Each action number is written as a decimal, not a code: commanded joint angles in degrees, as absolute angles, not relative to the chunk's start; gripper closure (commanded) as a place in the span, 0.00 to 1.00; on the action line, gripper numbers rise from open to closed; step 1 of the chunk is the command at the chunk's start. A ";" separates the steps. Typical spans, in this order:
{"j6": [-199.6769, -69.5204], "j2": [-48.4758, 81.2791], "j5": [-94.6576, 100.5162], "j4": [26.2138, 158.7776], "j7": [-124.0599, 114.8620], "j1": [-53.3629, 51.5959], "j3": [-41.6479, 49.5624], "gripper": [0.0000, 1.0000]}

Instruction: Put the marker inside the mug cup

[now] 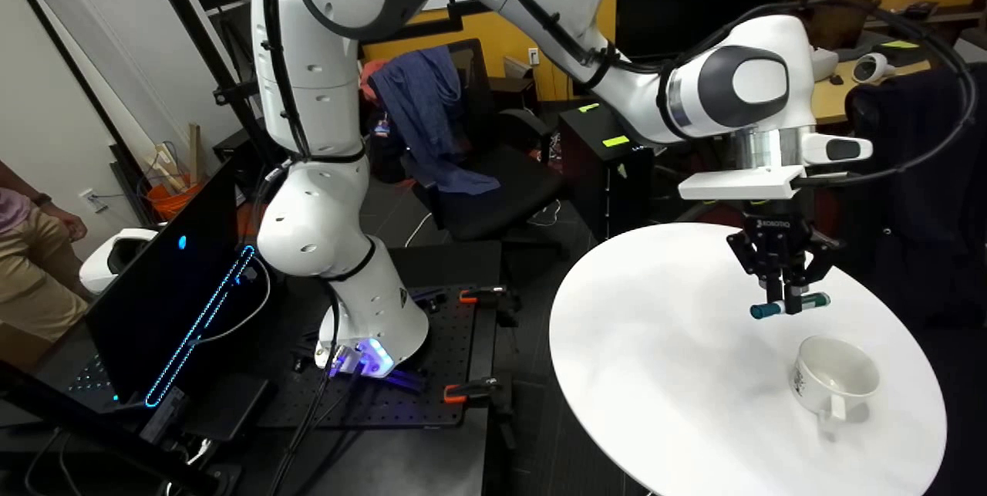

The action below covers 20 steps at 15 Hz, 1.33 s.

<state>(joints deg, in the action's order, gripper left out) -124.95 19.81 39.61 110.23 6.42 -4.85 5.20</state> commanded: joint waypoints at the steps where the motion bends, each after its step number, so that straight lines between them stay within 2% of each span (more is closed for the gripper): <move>1: -124.20 21.44 42.86 109.08 7.45 -3.92 4.27 0.95; 20: -120.62 30.45 54.01 101.50 20.48 -2.20 3.85 0.95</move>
<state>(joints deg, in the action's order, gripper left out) -123.69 28.31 52.07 105.43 17.96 -2.95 4.93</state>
